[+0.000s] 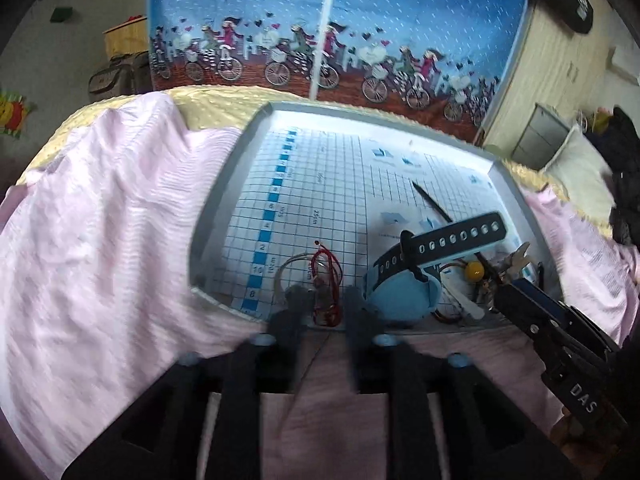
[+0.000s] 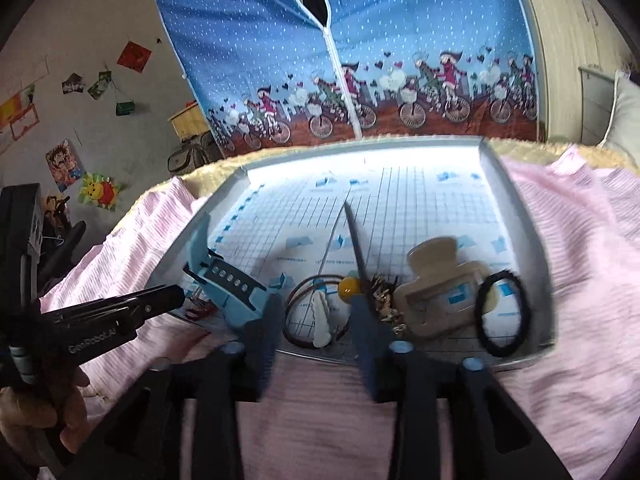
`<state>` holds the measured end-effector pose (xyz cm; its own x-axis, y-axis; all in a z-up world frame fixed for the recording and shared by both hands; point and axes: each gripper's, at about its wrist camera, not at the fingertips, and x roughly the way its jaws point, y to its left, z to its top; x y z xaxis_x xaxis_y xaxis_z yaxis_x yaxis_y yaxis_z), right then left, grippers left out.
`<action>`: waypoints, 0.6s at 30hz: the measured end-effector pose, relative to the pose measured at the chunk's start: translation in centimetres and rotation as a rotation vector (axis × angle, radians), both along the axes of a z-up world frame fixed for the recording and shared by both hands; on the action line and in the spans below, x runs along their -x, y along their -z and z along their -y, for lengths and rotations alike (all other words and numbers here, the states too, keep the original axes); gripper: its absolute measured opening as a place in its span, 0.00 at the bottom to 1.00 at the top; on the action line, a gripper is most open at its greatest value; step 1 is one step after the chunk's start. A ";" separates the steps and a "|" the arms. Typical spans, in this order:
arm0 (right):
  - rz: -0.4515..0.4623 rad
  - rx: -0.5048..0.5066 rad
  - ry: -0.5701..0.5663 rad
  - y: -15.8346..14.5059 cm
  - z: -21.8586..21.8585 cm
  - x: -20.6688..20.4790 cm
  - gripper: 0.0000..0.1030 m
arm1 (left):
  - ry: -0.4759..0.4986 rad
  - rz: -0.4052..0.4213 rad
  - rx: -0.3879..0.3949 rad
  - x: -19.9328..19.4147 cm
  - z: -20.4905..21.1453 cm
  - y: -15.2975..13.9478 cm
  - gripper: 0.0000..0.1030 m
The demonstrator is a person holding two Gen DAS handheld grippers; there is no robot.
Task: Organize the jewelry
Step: 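Withdraw both tools from the tray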
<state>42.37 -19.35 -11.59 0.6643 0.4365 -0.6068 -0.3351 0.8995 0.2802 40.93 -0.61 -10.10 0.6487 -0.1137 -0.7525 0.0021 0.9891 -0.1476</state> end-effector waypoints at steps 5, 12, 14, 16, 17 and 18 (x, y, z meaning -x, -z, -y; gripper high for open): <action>0.085 0.019 0.031 -2.7 1.2 2.7 0.66 | -0.064 0.089 0.071 3.1 -1.6 -2.8 0.75; 0.235 -0.013 0.063 -7.0 2.9 7.0 0.98 | -0.065 0.222 0.111 8.0 -1.7 -7.3 0.97; 0.275 -0.035 0.075 -7.9 3.4 8.5 1.00 | -0.062 0.255 0.088 9.4 -1.3 -8.4 0.97; 0.304 -0.044 0.078 -8.7 3.5 9.7 1.00 | -0.058 0.286 0.065 10.6 -0.8 -9.4 0.97; 0.321 -0.043 0.081 -9.2 3.6 10.4 1.00 | -0.054 0.302 0.057 11.3 -0.7 -9.8 0.97; 0.337 -0.041 0.085 -9.6 3.6 11.1 1.00 | -0.050 0.321 0.052 12.3 -0.6 -10.3 0.97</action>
<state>31.26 -22.99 -2.02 0.8594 0.3906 -0.3300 -0.3397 0.9185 0.2025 28.65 -0.06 0.17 0.8576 -0.1084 -0.5028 0.0079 0.9802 -0.1978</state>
